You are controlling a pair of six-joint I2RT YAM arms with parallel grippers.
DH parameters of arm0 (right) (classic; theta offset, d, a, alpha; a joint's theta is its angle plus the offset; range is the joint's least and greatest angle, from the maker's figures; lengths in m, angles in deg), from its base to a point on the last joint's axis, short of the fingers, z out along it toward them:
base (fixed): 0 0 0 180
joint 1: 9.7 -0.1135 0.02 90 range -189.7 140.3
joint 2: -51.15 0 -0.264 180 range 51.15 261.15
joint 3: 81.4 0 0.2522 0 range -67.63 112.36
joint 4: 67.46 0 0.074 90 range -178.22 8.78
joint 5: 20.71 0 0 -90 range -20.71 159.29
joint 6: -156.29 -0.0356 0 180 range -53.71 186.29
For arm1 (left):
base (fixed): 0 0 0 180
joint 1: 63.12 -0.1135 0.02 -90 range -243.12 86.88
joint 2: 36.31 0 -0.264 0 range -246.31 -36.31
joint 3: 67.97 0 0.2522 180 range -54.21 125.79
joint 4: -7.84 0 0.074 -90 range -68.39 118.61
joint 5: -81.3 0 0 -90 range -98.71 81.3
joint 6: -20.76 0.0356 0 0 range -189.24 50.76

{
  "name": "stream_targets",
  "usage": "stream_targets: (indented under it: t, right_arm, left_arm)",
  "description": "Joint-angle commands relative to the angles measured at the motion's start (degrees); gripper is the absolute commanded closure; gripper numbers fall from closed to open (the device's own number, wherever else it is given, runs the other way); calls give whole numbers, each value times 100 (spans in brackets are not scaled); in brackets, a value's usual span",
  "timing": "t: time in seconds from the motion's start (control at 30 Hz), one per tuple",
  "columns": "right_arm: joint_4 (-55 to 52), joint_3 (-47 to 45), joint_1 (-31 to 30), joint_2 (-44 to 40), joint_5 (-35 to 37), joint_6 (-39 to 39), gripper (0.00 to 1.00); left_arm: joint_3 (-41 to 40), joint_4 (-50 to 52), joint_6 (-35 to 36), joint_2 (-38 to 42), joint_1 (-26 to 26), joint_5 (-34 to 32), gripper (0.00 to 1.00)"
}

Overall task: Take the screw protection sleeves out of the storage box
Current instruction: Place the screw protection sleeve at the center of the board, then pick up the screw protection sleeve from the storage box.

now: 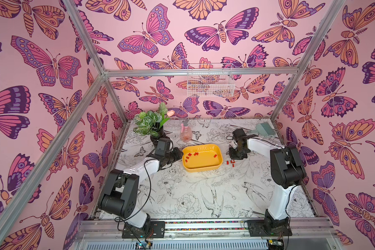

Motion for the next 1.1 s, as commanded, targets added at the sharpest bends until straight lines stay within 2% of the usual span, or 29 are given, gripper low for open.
stream_targets:
  t: [0.0,0.67,0.9,1.07]
  right_arm:
    - [-139,9,36,-418,58,-24,72]
    - [609,-719,-568,-2343,399,-190,64]
    - [860,-613,-1100,-2329,259,-442,63]
    - [903,-265,-1637,-1892,336,-592,64]
  left_arm:
    - [82,-9,17,-50,-5,46,68]
    - [73,-22,17,-44,-13,52,68]
    - [49,-37,18,-13,-9,29,68]
    - [25,-57,18,11,-8,16,68]
